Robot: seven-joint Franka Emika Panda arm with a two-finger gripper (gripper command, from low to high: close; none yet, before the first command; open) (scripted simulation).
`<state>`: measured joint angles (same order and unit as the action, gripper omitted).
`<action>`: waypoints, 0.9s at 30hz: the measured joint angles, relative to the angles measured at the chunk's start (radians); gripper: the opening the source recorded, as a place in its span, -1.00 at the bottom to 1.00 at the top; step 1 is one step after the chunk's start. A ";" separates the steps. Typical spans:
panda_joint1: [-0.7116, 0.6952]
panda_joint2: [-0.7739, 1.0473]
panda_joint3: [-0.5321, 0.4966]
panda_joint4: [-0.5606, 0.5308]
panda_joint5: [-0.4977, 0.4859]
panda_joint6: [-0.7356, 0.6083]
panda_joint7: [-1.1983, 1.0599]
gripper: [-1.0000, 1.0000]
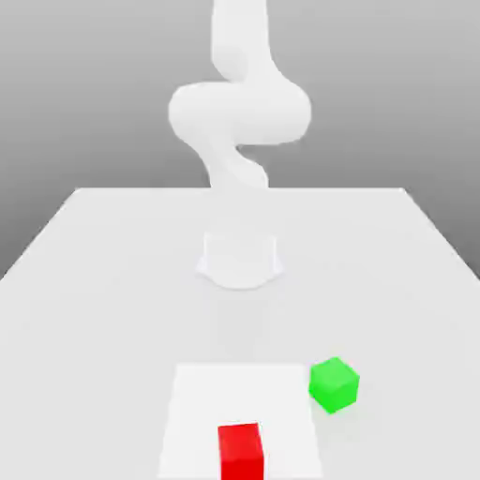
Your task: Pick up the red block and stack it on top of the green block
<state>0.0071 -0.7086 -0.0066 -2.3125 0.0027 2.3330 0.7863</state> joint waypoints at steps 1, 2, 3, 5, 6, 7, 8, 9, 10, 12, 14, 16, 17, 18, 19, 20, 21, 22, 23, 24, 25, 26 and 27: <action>0.003 0.039 -0.003 -0.005 0.002 0.014 -0.006 0.00; 0.006 0.077 -0.005 -0.010 0.003 0.028 -0.012 0.00; 0.008 0.114 -0.008 -0.015 0.004 0.041 -0.018 0.00; 0.015 0.187 -0.014 -0.025 0.006 0.067 -0.029 0.00; 0.017 0.224 -0.016 -0.030 0.008 0.079 -0.035 0.00; 0.019 0.260 -0.018 -0.035 0.010 0.093 -0.041 0.00; 0.021 0.296 -0.020 -0.040 0.012 0.106 -0.047 0.00; 0.023 0.333 -0.022 -0.045 0.013 0.119 -0.053 0.00; 0.025 0.369 -0.023 -0.050 0.015 0.132 -0.059 0.00; 0.029 0.441 -0.027 -0.060 0.018 0.158 -0.070 0.00; 0.030 0.514 -0.028 -0.069 0.021 0.184 -0.082 0.00; 0.031 0.586 -0.029 -0.079 0.024 0.210 -0.094 0.00; 0.032 0.623 -0.029 -0.084 0.025 0.223 -0.099 0.00; 0.032 0.659 -0.029 -0.089 0.025 0.236 -0.103 0.00; 0.032 0.695 -0.029 -0.094 0.025 0.249 -0.108 0.00; 0.033 0.731 -0.029 -0.099 0.025 0.262 -0.113 0.00; 0.034 0.767 -0.030 -0.104 0.025 0.275 -0.118 0.00; 0.034 0.804 -0.031 -0.109 0.024 0.288 -0.122 0.00; 0.034 0.840 -0.031 -0.114 0.022 0.301 -0.126 0.00; 0.034 0.876 -0.031 -0.119 0.020 0.314 -0.129 0.00; 0.033 0.912 -0.031 -0.122 0.019 0.330 -0.132 0.00; 0.032 0.948 -0.029 -0.121 0.019 0.353 -0.134 0.00; 0.033 0.985 -0.029 -0.118 0.021 0.379 -0.137 0.00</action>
<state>0.0399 0.2759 -0.0360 -2.4303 0.0239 2.7122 0.6497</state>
